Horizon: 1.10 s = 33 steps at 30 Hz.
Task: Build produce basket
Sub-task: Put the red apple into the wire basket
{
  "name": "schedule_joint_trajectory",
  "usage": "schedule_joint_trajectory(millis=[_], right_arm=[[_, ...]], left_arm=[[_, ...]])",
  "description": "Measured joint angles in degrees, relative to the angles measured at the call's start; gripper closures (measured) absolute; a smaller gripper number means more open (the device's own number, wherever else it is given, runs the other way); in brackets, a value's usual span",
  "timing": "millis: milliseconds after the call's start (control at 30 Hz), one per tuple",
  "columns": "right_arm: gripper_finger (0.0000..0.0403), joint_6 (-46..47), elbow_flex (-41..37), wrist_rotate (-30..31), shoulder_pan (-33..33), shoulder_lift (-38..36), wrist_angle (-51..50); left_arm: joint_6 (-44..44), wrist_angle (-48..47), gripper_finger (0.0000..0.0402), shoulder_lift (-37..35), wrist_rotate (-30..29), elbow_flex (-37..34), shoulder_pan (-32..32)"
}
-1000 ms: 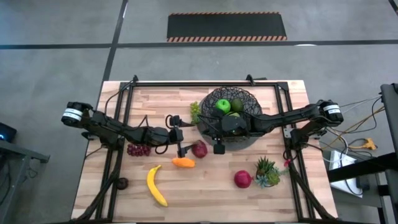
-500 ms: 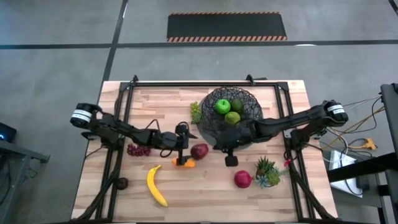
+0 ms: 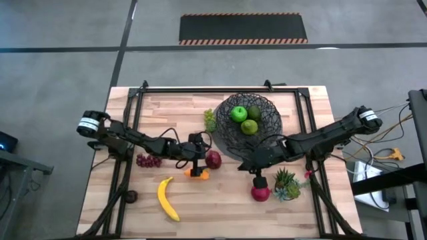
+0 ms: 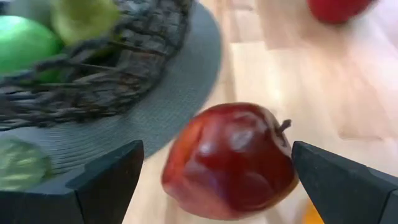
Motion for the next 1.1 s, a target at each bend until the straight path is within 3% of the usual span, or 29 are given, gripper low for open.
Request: schedule_joint_trajectory(millis=[200,467,567,733,1100], right_arm=[[0.0394,0.8,-4.1,6.2,1.0,0.4,5.7],[0.0394,-2.0,-11.0,8.9,2.1,0.4,20.8],[0.0394,-1.4,-11.8,8.9,2.1,0.4,22.1],[0.0394,-0.4,-11.9,8.9,2.2,0.4,22.7],[0.0394,0.8,-11.9,8.9,2.2,0.4,22.6]], left_arm=[[3.6,0.5,0.0011,0.0,-0.8,0.0,0.0],[11.7,0.8,0.0011,0.0,5.1,0.0,0.1],[15.6,0.8,0.0011,0.1,9.2,0.0,0.1],[20.2,0.8,0.0011,0.1,9.4,0.0,0.3],[16.3,4.2,0.0011,5.7,9.4,0.0,3.3]])
